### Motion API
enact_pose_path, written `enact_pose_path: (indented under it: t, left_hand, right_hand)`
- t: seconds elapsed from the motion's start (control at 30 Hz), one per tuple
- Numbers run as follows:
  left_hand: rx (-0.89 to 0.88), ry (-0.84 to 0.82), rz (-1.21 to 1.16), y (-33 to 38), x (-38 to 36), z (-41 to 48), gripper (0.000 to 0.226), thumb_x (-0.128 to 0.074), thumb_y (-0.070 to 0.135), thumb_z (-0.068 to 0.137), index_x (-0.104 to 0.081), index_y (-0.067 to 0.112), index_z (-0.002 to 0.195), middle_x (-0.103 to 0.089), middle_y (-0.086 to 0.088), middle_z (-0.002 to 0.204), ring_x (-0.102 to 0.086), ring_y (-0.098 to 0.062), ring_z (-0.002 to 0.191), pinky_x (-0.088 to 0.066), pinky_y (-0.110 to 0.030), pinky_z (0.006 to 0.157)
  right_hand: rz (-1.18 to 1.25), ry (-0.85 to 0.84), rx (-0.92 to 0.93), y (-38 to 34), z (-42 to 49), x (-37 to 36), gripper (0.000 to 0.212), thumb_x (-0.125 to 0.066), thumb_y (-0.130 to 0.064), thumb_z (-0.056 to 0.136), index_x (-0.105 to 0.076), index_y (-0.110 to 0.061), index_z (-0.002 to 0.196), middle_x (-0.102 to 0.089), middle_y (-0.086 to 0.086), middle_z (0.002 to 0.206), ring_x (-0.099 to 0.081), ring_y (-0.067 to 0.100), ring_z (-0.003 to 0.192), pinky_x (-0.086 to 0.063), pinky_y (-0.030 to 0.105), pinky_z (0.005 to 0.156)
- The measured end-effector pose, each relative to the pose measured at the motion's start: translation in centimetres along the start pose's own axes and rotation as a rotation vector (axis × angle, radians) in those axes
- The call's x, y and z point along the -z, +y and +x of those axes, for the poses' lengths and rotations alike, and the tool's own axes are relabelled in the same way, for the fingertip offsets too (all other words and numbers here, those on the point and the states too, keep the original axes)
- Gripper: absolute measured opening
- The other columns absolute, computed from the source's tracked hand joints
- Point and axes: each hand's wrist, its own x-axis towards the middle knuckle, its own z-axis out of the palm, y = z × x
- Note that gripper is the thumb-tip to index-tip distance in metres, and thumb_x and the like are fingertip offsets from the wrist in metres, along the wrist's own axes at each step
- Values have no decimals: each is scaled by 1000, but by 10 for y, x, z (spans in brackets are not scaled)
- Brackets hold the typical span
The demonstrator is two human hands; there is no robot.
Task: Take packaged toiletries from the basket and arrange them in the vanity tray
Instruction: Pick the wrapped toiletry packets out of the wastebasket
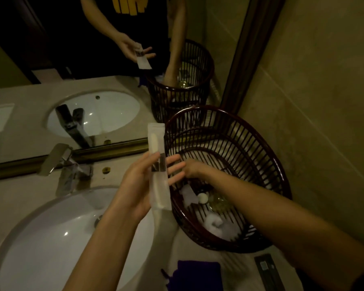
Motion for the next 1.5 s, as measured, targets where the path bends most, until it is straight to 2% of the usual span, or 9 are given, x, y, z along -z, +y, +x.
enact_pose_path:
  t: [0.1,0.37,0.53,0.67,0.8,0.87,1.1,1.27,1.5]
  left_hand:
    - [40,-11,-7,1,-3,3,57,-55,23,96,-37,11,148,-69,-24,124,-69,-37,112,-63,-41,77]
    - [46,73,32,-4,-28,12,46,-50,38,101,-52,11,138,-68,-23,126,-69,-37,112,-60,-50,84]
    - [21,35,-60,-18,-43,14,52,-46,47,101,-64,8,131,-69,-20,126,-64,-35,119,-54,-50,95]
    - [35,26,-138,-20,-42,14,50,-47,44,102,-64,7,132,-68,-19,127,-66,-35,116,-55,-49,94]
    - [64,37,-44,-18,-36,14,44,-45,13,104,-43,12,147,-63,-21,131,-66,-33,114,-60,-47,81]
    - [42,79,-22,-18,-31,16,56,-41,-3,103,-32,18,153,-57,-24,138,-65,-35,116,-61,-48,77]
    - [40,47,-28,-20,-20,18,56,-38,-7,103,-30,15,154,-58,-24,137,-67,-32,114,-64,-45,71]
    - [22,39,-33,-21,-16,19,56,-40,-5,103,-31,18,154,-61,-23,135,-66,-32,118,-63,-47,74]
    - [25,32,-104,-23,-13,23,57,-39,-6,103,-31,19,154,-62,-23,132,-69,-32,113,-63,-49,71]
  right_hand:
    - [119,89,31,-3,-25,39,13,-74,-24,87,-67,-17,78,-67,-1,80,-63,12,73,-49,20,56]
    - [625,356,400,-21,-161,91,26,-84,-20,81,-67,-4,92,-74,18,75,-71,17,67,-54,22,62]
    - [374,658,414,-53,-175,56,16,-81,-27,84,-68,-17,86,-74,2,74,-73,9,69,-62,27,67]
    - [-22,841,419,-56,-166,35,22,-67,-39,94,-74,-19,90,-68,-4,94,-63,10,89,-56,31,76]
    - [-3,888,442,-41,-157,47,27,-59,-40,98,-77,-21,94,-63,-6,103,-59,5,91,-45,19,71]
    - [29,905,421,-27,-151,65,24,-59,-40,97,-76,-23,92,-67,-7,94,-63,6,83,-50,25,68]
    - [-613,-32,236,3,-98,34,22,-75,-27,88,-68,-18,106,-68,-1,101,-65,19,94,-56,34,76]
    - [-1152,-156,179,21,-64,-14,47,-58,-40,98,-49,-28,142,-52,-1,145,-50,23,132,-37,44,113]
    - [-1273,-500,345,37,-73,-27,51,-68,-26,94,-52,-15,141,-52,6,143,-49,28,130,-42,37,101]
